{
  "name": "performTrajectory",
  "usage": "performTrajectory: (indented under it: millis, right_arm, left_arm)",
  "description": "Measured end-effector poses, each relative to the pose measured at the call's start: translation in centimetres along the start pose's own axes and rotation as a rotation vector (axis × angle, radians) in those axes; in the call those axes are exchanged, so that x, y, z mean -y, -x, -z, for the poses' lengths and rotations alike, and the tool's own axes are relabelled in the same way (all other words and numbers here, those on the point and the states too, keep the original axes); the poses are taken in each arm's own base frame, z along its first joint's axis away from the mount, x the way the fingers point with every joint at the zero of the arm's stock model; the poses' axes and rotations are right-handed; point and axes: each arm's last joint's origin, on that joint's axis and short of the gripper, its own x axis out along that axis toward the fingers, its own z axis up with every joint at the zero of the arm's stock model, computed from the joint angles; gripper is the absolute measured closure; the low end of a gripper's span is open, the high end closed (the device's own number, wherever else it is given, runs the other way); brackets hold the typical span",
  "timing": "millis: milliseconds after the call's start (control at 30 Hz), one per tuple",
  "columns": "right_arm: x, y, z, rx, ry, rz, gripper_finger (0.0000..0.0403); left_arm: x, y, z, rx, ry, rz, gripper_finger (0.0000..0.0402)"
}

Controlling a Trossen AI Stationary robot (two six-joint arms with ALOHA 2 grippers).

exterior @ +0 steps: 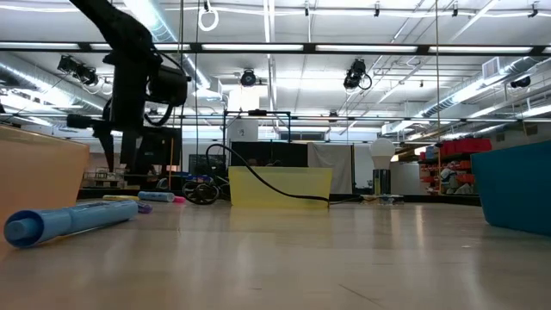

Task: Pick & Place Markers
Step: Put the yellow highlighter pen into the blue bin

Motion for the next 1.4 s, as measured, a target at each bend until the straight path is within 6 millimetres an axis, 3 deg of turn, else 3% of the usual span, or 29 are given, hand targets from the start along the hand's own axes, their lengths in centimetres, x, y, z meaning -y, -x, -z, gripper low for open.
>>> performTrajectory:
  millis: [633,1100,1400]
  right_arm:
    - [-0.4,-1.1,0.9,-0.035,0.005,-0.022,0.0204]
    - [-0.9,-1.9,1.5,-0.044,0.005,-0.098,0.0204]
    - [-0.9,-1.9,1.6,-0.053,0.006,-0.099,0.0204]
  left_arm:
    - [-1.5,-4.3,-0.5,-0.005,0.163,0.061,0.0232]
    - [-0.9,-6.0,-0.1,-0.016,0.093,0.022,0.0266]
    - [-1.0,-5.9,0.4,-0.037,-0.003,0.01,0.0347]
